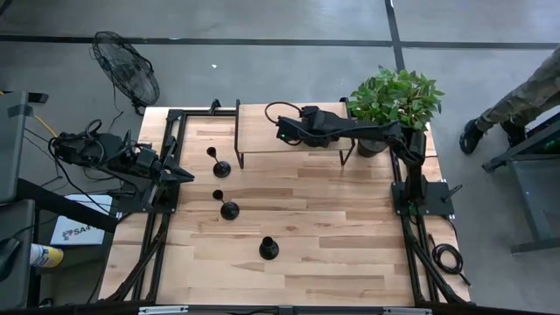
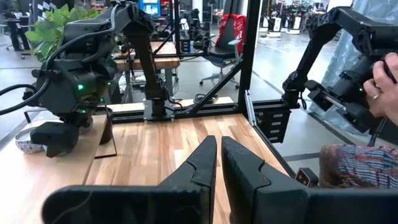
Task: Pick & Place candle stick holders
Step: Put the blue scented candle on the shelf, then adjust the pink scented candle on the shelf
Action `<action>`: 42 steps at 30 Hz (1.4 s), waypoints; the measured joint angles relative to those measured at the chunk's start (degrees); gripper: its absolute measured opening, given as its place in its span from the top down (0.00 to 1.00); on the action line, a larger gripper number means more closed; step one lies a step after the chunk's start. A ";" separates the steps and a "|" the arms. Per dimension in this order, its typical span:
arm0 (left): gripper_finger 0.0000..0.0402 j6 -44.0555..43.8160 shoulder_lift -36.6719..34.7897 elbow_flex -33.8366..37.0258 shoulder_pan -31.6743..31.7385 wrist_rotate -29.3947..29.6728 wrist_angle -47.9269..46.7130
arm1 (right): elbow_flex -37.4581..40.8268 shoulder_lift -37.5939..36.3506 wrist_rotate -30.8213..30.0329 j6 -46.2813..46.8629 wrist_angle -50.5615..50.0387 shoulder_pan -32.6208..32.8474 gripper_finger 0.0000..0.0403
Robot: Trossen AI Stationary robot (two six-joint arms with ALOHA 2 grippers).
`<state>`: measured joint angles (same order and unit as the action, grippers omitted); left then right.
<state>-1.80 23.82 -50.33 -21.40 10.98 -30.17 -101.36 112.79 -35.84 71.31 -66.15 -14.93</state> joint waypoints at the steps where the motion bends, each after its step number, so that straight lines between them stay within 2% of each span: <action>1: 0.94 0.02 0.01 0.00 0.02 0.00 0.00 | 0.00 0.00 0.04 -0.28 0.01 0.20 0.26; 9: 0.94 0.00 0.01 0.00 0.01 0.00 0.00 | -0.04 0.00 0.72 -1.07 0.04 1.11 0.26; 19: 0.94 0.00 0.02 0.00 0.01 0.01 0.00 | -0.07 0.09 2.13 -2.99 -0.07 1.10 0.17; 42: 0.94 0.00 0.01 0.00 0.02 0.00 0.00 | -0.04 -3.93 -0.06 -1.85 -2.27 4.27 0.18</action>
<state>-1.80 23.82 -50.33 -21.39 10.98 -30.17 -101.41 108.87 -35.90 69.46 -68.42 -10.66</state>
